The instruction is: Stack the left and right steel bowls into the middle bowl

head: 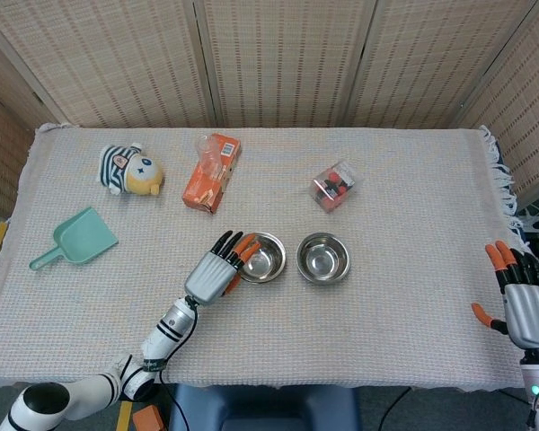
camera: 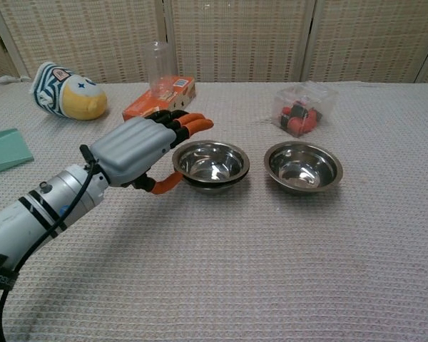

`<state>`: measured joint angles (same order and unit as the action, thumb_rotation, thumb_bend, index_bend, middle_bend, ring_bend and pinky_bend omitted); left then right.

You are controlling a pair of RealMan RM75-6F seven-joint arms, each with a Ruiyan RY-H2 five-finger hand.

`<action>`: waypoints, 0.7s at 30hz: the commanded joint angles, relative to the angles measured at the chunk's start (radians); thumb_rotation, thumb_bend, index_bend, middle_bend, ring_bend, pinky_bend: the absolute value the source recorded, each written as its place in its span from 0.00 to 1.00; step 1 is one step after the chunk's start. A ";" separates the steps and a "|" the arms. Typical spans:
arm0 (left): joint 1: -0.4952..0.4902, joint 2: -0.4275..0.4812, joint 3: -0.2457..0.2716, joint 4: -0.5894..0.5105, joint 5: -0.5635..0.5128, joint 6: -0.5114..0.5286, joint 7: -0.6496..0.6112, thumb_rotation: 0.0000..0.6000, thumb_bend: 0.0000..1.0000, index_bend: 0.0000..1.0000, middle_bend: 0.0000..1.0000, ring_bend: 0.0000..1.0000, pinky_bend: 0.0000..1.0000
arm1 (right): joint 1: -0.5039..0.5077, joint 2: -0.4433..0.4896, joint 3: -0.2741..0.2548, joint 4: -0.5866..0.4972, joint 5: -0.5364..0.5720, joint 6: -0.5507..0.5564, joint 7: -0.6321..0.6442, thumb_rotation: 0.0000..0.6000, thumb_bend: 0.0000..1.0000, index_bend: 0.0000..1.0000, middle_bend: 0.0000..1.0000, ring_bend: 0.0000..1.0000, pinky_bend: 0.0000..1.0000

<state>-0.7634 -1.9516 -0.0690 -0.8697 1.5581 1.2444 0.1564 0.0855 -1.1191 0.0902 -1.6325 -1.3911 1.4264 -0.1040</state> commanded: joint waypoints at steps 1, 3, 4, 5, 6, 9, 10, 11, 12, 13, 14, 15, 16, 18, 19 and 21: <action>0.029 0.211 0.015 -0.312 -0.060 -0.107 0.052 1.00 0.43 0.00 0.00 0.00 0.09 | 0.008 -0.012 -0.002 0.006 0.006 -0.015 -0.020 1.00 0.10 0.00 0.00 0.00 0.00; 0.035 0.270 0.014 -0.394 -0.094 -0.145 0.078 1.00 0.43 0.00 0.00 0.00 0.09 | 0.015 -0.022 -0.004 0.007 0.009 -0.027 -0.038 1.00 0.10 0.00 0.00 0.00 0.00; 0.038 0.286 0.013 -0.417 -0.105 -0.154 0.090 1.00 0.43 0.00 0.00 0.00 0.09 | 0.018 -0.026 -0.006 0.008 0.009 -0.031 -0.046 1.00 0.10 0.00 0.00 0.00 0.00; 0.041 0.301 0.012 -0.435 -0.111 -0.157 0.101 1.00 0.43 0.00 0.00 0.00 0.09 | 0.019 -0.030 -0.007 0.009 0.010 -0.034 -0.053 1.00 0.10 0.00 0.00 0.00 0.00; 0.046 0.315 0.013 -0.451 -0.115 -0.155 0.112 1.00 0.43 0.00 0.00 0.00 0.09 | 0.021 -0.034 -0.008 0.010 0.009 -0.036 -0.058 1.00 0.10 0.00 0.00 0.00 0.00; 0.077 0.375 0.024 -0.497 -0.111 -0.120 0.144 1.00 0.43 0.00 0.00 0.00 0.09 | 0.035 -0.052 -0.010 0.025 -0.001 -0.051 -0.061 1.00 0.10 0.00 0.00 0.00 0.00; 0.096 0.406 0.033 -0.513 -0.109 -0.099 0.152 1.00 0.43 0.00 0.00 0.00 0.09 | 0.047 -0.062 -0.007 0.034 -0.002 -0.066 -0.058 1.00 0.10 0.00 0.00 0.00 0.00; 0.113 0.429 0.040 -0.522 -0.107 -0.081 0.154 1.00 0.43 0.00 0.00 0.00 0.09 | 0.059 -0.071 -0.003 0.042 -0.002 -0.081 -0.056 1.00 0.10 0.00 0.00 0.00 0.00; 0.139 0.461 0.049 -0.527 -0.108 -0.055 0.149 1.00 0.43 0.00 0.00 0.00 0.09 | 0.081 -0.086 0.007 0.057 -0.005 -0.101 -0.057 1.00 0.10 0.00 0.00 0.00 0.00; 0.162 0.481 0.056 -0.527 -0.111 -0.033 0.141 1.00 0.42 0.00 0.00 0.00 0.09 | 0.100 -0.098 0.014 0.071 -0.008 -0.118 -0.061 1.00 0.10 0.00 0.00 0.00 0.00; 0.185 0.498 0.062 -0.522 -0.114 -0.009 0.125 1.00 0.42 0.00 0.00 0.00 0.09 | 0.120 -0.112 0.021 0.086 -0.012 -0.136 -0.068 1.00 0.10 0.00 0.00 0.00 0.00; 0.216 0.515 0.068 -0.509 -0.121 0.020 0.095 1.00 0.42 0.00 0.00 0.00 0.09 | 0.149 -0.130 0.030 0.107 -0.017 -0.163 -0.081 1.00 0.10 0.00 0.00 0.00 0.00; 0.239 0.524 0.071 -0.495 -0.125 0.041 0.062 1.00 0.42 0.00 0.00 0.00 0.09 | 0.171 -0.144 0.035 0.122 -0.020 -0.184 -0.093 1.00 0.10 0.00 0.00 0.00 0.00; 0.287 0.526 0.067 -0.434 -0.136 0.090 -0.038 1.00 0.42 0.00 0.00 0.00 0.08 | 0.223 -0.182 0.046 0.158 -0.034 -0.227 -0.121 1.00 0.10 0.05 0.00 0.00 0.00; 0.306 0.521 0.063 -0.400 -0.147 0.104 -0.072 1.00 0.42 0.00 0.00 0.00 0.08 | 0.246 -0.201 0.049 0.177 -0.046 -0.243 -0.129 1.00 0.10 0.09 0.00 0.00 0.00; 0.337 0.509 0.052 -0.323 -0.174 0.117 -0.115 1.00 0.42 0.00 0.00 0.00 0.08 | 0.298 -0.249 0.052 0.223 -0.070 -0.284 -0.135 1.00 0.10 0.16 0.00 0.00 0.00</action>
<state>-0.5000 -1.4428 -0.0120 -1.3048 1.4241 1.3069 0.1382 0.3331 -1.3202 0.1301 -1.4562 -1.4332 1.1878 -0.2188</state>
